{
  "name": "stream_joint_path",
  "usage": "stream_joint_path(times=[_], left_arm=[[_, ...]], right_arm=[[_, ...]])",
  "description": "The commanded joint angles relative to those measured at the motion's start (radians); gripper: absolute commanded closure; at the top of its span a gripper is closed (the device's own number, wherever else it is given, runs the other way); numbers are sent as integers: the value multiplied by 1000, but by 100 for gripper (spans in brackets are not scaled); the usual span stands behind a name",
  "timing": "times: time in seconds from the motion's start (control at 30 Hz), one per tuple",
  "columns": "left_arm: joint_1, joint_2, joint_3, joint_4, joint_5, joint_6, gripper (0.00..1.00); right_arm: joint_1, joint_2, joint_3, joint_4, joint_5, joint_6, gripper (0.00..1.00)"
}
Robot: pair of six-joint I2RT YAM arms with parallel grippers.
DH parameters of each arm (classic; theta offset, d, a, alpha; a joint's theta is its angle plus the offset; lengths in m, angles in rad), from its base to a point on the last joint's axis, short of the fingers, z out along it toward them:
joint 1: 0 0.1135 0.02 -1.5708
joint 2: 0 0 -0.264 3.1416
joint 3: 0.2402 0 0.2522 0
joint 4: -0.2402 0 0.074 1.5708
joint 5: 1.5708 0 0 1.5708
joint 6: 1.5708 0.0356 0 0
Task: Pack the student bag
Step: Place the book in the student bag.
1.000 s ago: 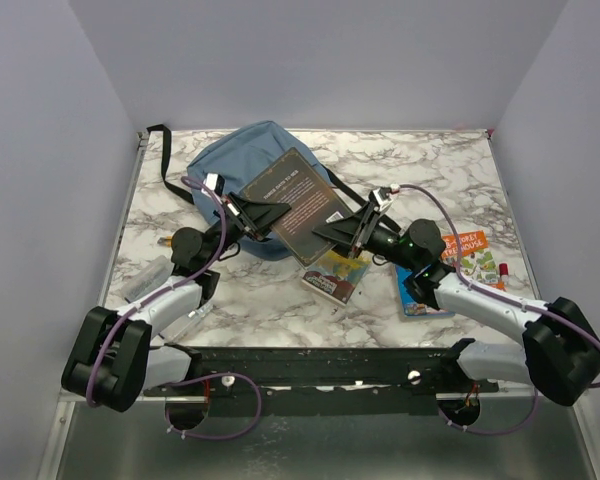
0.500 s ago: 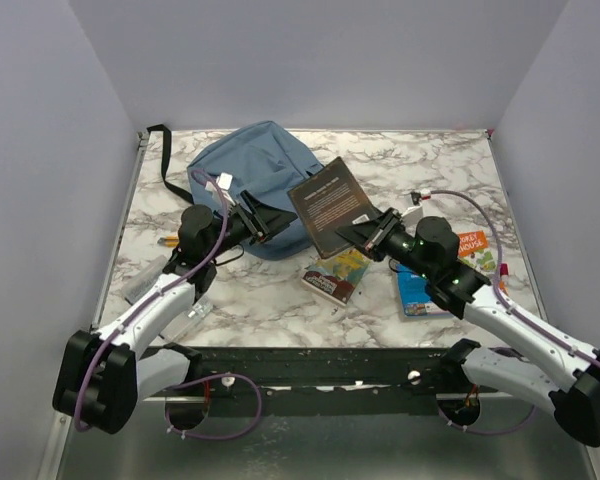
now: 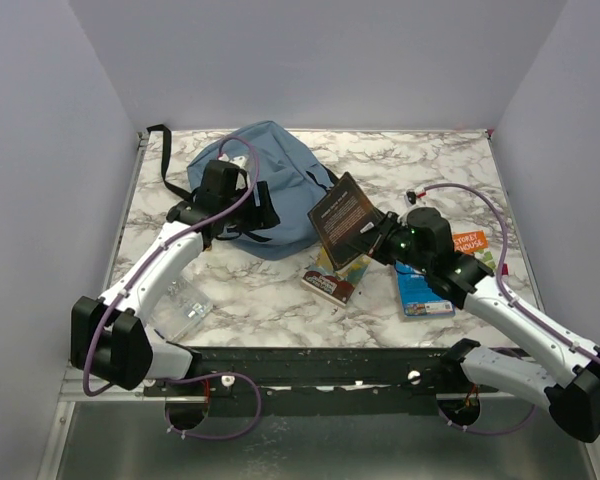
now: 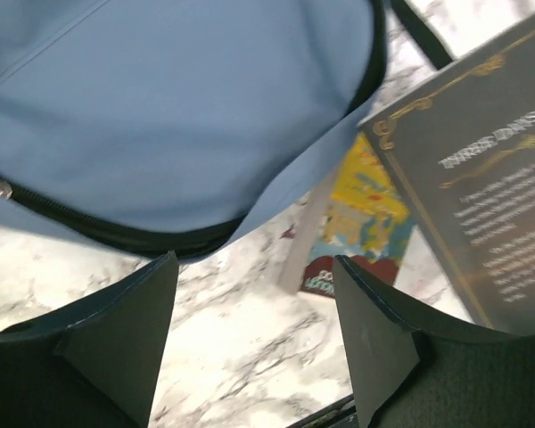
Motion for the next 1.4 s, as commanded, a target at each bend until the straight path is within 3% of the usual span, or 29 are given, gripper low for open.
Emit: stream_joint_path(times=[0.0,0.07,0.13,0.2,0.43,1.1,1.37], left_arm=[[-7,24,42,-189,-82,-58,34],[-6,29,26,-190,-28,-183,33],[-6,27,2,-184,3,-305,41],[-5,19,-40,-146,23,-426,42],[32,82,-55,-86,28,-620,46],[73,166,-8,-67,-155,-696,58],[78,219,3,-63,-134,-681,63]], right_arm=[[-3,-39,5,50,-20,-3,99],[-3,-47,0,48,-14,4,100],[-3,-52,3,39,-13,5,99],[-3,-55,5,32,-14,4,99],[-3,-77,-4,37,-31,11,100],[-3,-108,-9,35,-23,14,99],[-3,-98,-10,44,-26,10,100]])
